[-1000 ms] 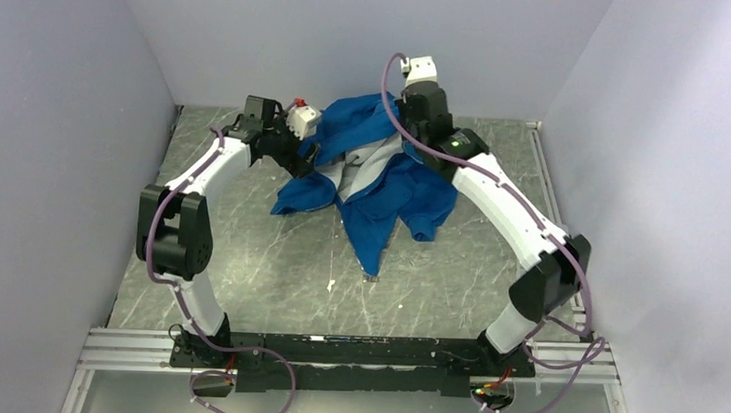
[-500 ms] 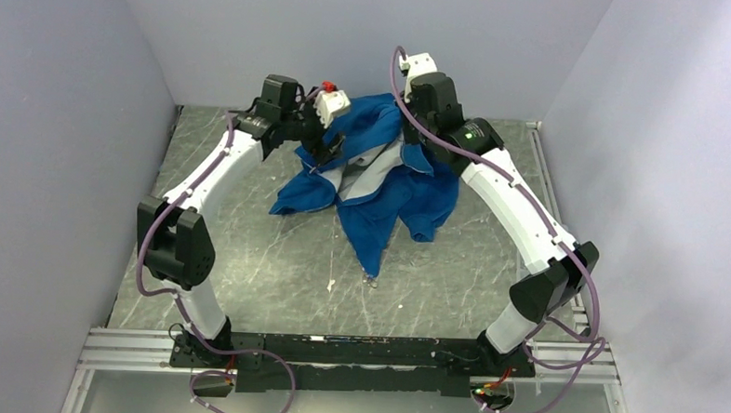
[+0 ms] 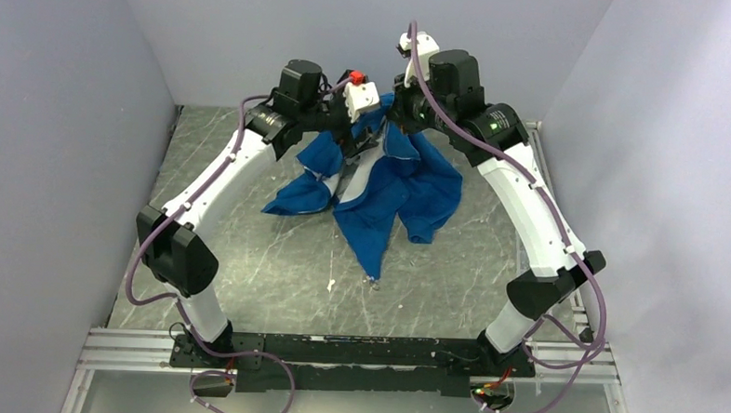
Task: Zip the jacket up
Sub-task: Flatten out the jacket at the center of the board.
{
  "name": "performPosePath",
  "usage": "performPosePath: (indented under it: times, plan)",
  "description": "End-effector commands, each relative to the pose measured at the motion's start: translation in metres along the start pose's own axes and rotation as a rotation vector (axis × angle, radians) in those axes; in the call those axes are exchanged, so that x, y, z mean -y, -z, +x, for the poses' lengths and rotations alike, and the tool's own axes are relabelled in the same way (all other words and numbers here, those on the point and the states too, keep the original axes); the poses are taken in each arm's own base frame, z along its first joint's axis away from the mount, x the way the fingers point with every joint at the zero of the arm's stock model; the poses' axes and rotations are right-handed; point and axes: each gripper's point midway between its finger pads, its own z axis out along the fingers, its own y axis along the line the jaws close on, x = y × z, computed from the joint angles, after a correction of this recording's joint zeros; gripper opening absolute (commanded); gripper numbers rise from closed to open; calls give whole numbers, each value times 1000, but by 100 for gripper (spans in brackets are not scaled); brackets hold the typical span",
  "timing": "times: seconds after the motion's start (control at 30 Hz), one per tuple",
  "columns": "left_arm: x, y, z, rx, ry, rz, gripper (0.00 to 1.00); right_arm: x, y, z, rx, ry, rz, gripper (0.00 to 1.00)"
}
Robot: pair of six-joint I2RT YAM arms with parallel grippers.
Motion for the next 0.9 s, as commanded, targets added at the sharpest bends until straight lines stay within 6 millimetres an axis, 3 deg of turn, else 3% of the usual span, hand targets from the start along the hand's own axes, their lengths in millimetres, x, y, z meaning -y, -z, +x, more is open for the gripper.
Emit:
performPosePath:
  times: [0.0,0.03,0.07,0.13,0.17,0.2,0.27,0.3,0.33,0.4,0.47,0.57,0.67,0.77,0.87]
  plan:
    - [1,21,-45,105,-46,21,99,-32,41,-43,145,-9,-165,0]
    - [7,23,-45,110,-47,53,97,-31,40,-41,142,-9,-160,0]
    - [12,27,-46,114,-41,86,87,-28,37,-39,133,-14,-144,0]
    - [15,32,-44,106,-16,102,61,-20,30,-35,120,-21,-99,0]
    - [11,33,-42,94,-12,76,42,-15,27,-33,116,-25,-71,0]
    - [4,34,-39,79,-12,38,30,-10,24,-31,116,-28,-42,0]
    - [-15,41,-34,51,-18,-50,14,-1,20,-28,116,-36,2,5]
    - [-26,47,-32,46,-14,-93,7,4,19,-27,117,-40,29,11]
    - [-38,52,-31,44,0,-139,1,10,18,-25,118,-46,62,28]
    - [-62,67,-29,55,39,-210,0,21,18,-19,116,-59,110,73]
    - [-83,83,-27,68,82,-270,0,35,21,-11,123,-91,152,98]
    - [-103,102,-20,61,101,-334,0,58,33,3,154,-163,191,100]
    - [-111,113,-12,46,85,-374,0,56,34,34,142,-199,157,100]
    - [-112,118,-10,44,86,-395,0,34,23,79,80,-220,90,100]
    - [-114,121,-12,48,91,-411,0,-5,9,116,34,-180,36,100]
